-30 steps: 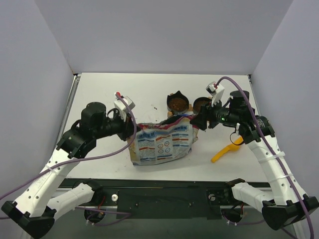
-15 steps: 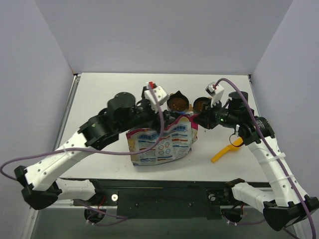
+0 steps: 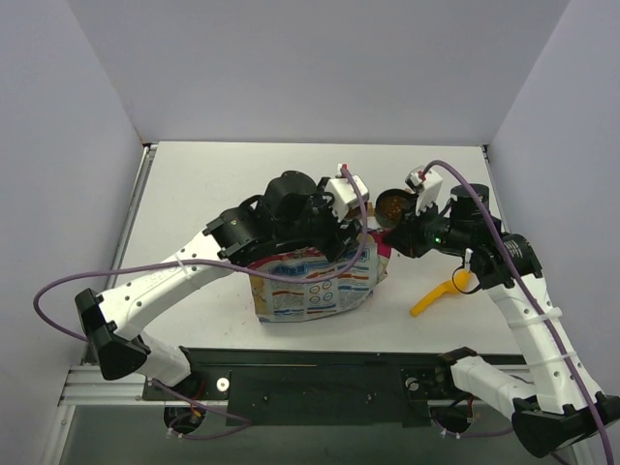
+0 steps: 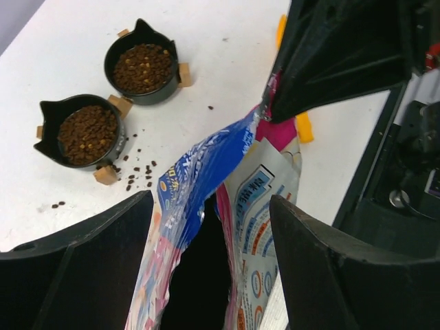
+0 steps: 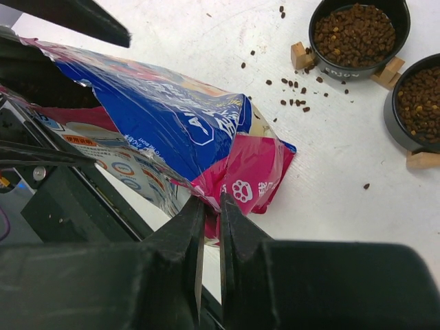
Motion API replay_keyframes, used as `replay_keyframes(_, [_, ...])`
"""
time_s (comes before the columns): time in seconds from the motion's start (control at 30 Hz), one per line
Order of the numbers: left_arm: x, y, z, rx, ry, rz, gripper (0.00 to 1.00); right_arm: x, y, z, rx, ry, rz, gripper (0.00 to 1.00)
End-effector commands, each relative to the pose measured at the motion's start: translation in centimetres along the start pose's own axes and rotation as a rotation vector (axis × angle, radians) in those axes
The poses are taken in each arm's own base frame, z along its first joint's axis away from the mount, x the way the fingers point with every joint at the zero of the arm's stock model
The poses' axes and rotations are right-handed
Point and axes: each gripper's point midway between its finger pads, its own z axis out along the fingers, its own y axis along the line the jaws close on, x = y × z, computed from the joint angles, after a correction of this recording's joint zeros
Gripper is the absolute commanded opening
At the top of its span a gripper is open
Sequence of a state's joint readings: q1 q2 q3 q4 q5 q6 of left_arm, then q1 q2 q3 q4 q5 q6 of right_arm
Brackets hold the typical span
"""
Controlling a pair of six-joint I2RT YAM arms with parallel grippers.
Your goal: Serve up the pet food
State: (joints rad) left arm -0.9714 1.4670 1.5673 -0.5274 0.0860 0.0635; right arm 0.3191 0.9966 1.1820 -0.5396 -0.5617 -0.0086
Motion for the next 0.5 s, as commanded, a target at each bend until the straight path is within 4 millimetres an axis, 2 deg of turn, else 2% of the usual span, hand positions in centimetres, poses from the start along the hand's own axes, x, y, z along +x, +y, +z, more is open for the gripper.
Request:
replay_keyframes(0.0, [-0.4,-2.2,-2.5,0.11,-0.026,-0.029,0.78,-1.9,-1.5,-2.4,0.1,-0.073,-0.068,0.0])
replay_keyframes(0.13, [1.5,-2.0,-2.9,0.089,0.01,-0.02,0.75,-1.6,-1.2,-2.4,0.076,-0.051,-0.079,0.0])
replay_keyframes(0.23, [2.2,-1.6,-2.9,0.075,0.026,0.024,0.72,-1.6,-0.7,-2.4,0.045,-0.044,-0.084,0.0])
replay_keyframes(0.3, [2.7,-1.5,-2.6,0.074,0.048,0.038,0.68,-1.6,-0.4,-2.2,0.028,-0.041,-0.084,0.16])
replay_keyframes(0.37, [2.7,-1.7,-2.4,0.088,0.05,0.047,0.61,-1.7,-0.3,-2.2,0.039,-0.039,-0.092,0.58])
replay_keyframes(0.4, [2.5,-1.8,-2.4,0.096,0.044,0.053,0.58,-1.6,-0.8,-2.3,0.075,-0.032,-0.122,0.66])
replay_keyframes(0.43, [2.4,-2.1,-2.3,0.114,0.038,0.057,0.52,-1.5,0.0,-2.4,0.064,-0.025,-0.165,0.71])
replay_keyframes(0.47, [2.3,-2.2,-2.3,0.123,0.034,0.058,0.46,-1.3,-0.6,-2.4,0.109,-0.009,-0.222,0.73])
